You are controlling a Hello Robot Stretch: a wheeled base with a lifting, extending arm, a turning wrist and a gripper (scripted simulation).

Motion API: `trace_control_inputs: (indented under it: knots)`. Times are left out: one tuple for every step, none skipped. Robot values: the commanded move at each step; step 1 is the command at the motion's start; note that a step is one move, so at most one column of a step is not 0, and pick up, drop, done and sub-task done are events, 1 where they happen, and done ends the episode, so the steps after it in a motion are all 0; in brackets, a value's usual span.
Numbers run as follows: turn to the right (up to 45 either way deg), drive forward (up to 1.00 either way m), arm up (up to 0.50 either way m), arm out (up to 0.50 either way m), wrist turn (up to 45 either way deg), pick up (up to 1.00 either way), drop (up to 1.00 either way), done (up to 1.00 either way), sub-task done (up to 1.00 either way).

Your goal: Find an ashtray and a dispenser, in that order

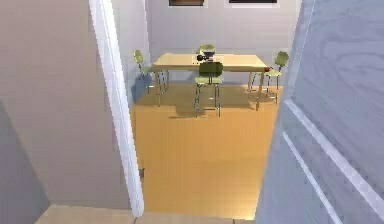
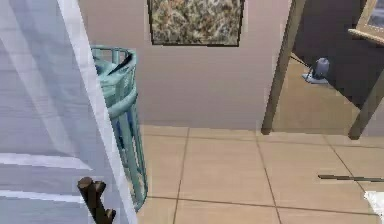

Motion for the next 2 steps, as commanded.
trace_control_inputs:
  knots:
    - [0.0, 1.00, 0.00, 0.00, 0.0, 0.00, 0.00, 0.00, 0.00]
    - [9.0, 0.00, 0.00, 0.00, 0.0, 0.00, 0.00, 0.00, 0.00]
